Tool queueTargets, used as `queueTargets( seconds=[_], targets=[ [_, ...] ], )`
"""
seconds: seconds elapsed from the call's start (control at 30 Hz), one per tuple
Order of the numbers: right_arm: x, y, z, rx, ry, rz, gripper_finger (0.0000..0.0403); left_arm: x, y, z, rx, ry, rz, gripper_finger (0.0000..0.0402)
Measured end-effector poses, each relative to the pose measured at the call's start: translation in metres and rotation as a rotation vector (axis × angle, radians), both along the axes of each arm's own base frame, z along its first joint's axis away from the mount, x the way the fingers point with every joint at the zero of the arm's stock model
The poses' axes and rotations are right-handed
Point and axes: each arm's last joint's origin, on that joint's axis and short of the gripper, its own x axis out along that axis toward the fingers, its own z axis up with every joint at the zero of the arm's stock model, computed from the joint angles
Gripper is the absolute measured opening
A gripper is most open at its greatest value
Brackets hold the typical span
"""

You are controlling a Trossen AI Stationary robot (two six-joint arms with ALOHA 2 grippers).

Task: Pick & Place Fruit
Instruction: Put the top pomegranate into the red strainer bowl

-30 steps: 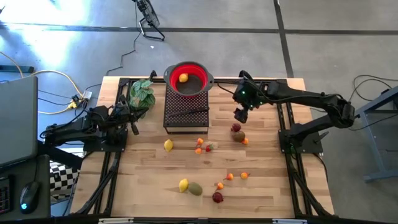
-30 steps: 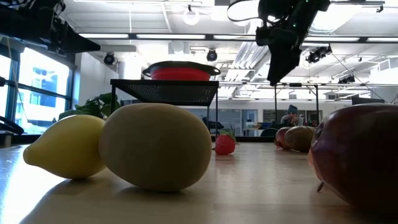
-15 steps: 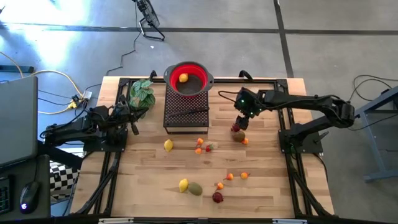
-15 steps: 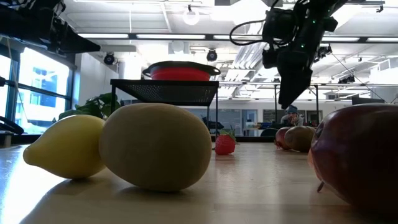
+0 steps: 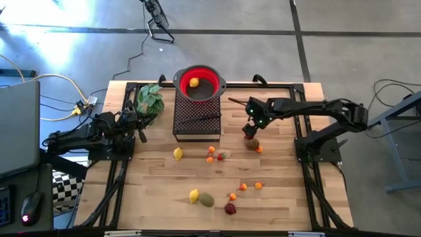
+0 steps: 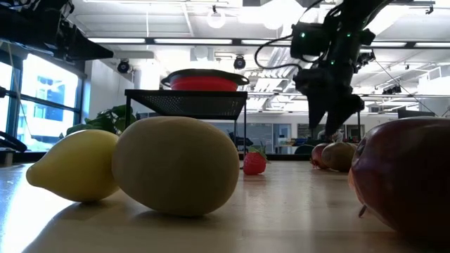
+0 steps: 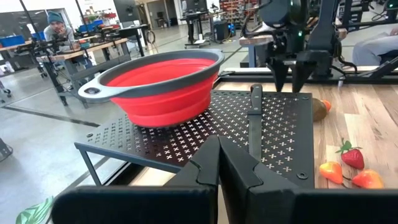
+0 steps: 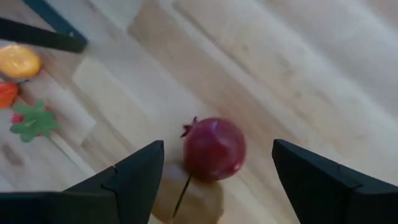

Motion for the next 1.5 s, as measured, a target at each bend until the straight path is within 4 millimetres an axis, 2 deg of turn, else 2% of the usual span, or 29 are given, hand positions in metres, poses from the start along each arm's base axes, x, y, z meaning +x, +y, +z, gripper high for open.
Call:
queueTargets(
  seconds=[0.23, 0.47, 0.93, 1.27, 1.5],
  targets=[
    [0.012, 0.01, -0.022, 0.032, 0.08, 0.049, 0.0294, 0.0, 0.0, -0.001, -0.001, 0.007, 0.0, 0.0],
    [0.019, 0.014, -0.034, 0.022, 0.107, 0.069, 0.0292, 0.0, 0.0, -0.001, -0.001, 0.008, 0.0, 0.0],
    [0.022, 0.013, -0.038, -0.034, 0.12, 0.078, 0.0264, 0.0, 0.0, -0.004, -0.008, 0.035, 0.0, 0.0],
    [0.022, 0.013, -0.038, -0.033, 0.119, 0.076, 0.0215, 0.0, 0.0, -0.003, -0.009, 0.032, 0.0, 0.0],
    [0.022, 0.012, -0.037, -0.036, 0.11, 0.076, 0.0205, 0.0, 0.0, -0.003, -0.009, 0.031, 0.0, 0.0]
  ],
)
